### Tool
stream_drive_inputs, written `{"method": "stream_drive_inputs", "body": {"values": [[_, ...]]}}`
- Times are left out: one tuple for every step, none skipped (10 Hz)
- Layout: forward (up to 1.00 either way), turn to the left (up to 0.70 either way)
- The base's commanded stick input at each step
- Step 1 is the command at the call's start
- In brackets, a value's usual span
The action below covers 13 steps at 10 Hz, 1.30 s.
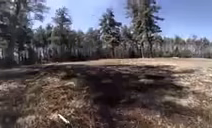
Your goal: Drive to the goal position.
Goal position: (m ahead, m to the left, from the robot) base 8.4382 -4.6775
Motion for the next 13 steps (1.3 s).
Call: {"method": "stream_drive_inputs", "body": {"values": [[0.70, 0.00], [0.70, 0.00], [0.70, 0.00], [0.70, 0.00], [0.70, 0.00], [0.70, 0.00], [0.70, 0.00], [0.70, 0.00], [0.70, 0.00], [0.70, 0.00], [0.70, 0.00], [0.70, 0.00], [0.70, 0.00]]}}
